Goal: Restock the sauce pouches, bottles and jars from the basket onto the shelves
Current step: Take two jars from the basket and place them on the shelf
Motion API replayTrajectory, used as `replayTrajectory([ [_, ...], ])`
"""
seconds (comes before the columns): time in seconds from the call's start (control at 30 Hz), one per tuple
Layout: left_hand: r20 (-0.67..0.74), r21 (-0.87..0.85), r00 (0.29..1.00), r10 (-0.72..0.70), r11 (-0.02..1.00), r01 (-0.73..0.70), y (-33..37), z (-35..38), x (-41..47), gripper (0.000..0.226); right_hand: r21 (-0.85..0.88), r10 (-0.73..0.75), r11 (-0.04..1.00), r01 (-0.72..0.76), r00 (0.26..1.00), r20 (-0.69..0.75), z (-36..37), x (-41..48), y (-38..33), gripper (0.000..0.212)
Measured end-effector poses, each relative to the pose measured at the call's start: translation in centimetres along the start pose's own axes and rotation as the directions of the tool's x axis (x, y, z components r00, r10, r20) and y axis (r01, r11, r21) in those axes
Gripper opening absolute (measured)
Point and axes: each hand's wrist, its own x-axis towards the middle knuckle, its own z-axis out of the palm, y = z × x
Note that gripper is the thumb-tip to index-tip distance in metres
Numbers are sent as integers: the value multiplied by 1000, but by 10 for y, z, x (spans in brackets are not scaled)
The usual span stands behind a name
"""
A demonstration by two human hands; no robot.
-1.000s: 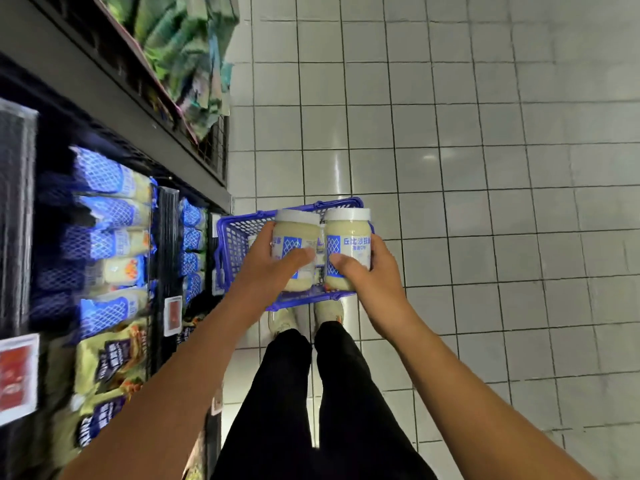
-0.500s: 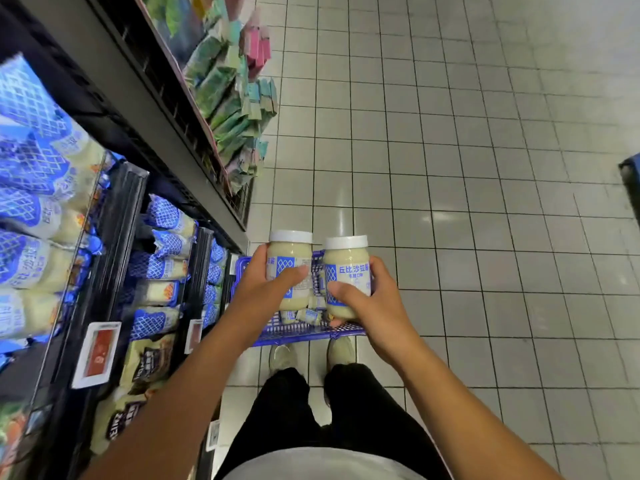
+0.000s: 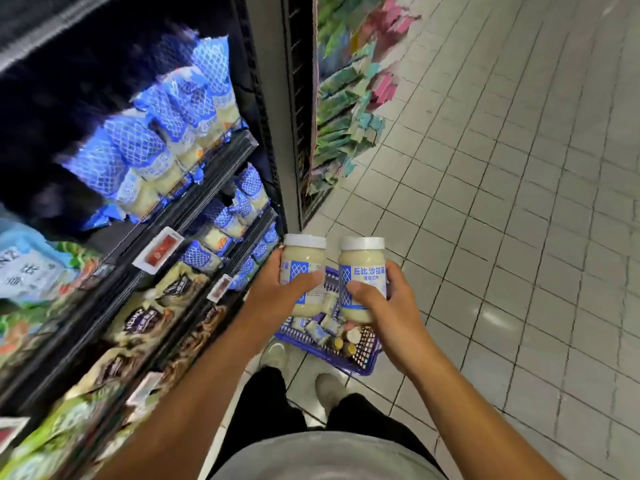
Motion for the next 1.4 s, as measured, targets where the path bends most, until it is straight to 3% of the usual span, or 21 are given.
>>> replayTrajectory([
  [0.2, -214, -105, 977, 23, 993, -46, -21, -2, -53, 37, -126, 35, 992, -3, 969, 245, 9, -15, -1, 59],
  [0.4, -442, -176, 896, 40, 976, -130, -32, -29, -120, 33, -238, 66, 970, 51, 887, 458, 51, -37, 7, 49],
  [0.73, -771, -237, 636, 35, 911, -338, -69, -85, -268, 40, -354, 161, 918, 181, 644, 748, 148, -118, 37, 45],
  [0.8, -816, -236, 578, 25, 898, -371, -83, -95, -301, 39, -363, 188, 913, 187, 597, 780, 166, -144, 52, 53],
  [0.97, -893, -231, 450, -10, 868, -439, -118, -110, -391, 40, -390, 250, 894, 221, 475, 843, 205, -218, 96, 62],
  [1.1, -938, -208, 346, -33, 851, -483, -144, -114, -462, 56, -400, 290, 881, 253, 380, 878, 231, -278, 126, 62],
  [1.2, -964, -182, 260, -51, 840, -511, -159, -117, -513, 66, -388, 305, 877, 282, 296, 905, 250, -322, 146, 42],
  [1.27, -979, -154, 197, -56, 835, -528, -169, -118, -544, 65, -383, 322, 872, 306, 231, 918, 261, -350, 159, 34],
  [1.4, -992, -121, 95, -81, 811, -572, -189, -120, -597, 55, -380, 366, 860, 340, 108, 925, 280, -407, 178, 46],
])
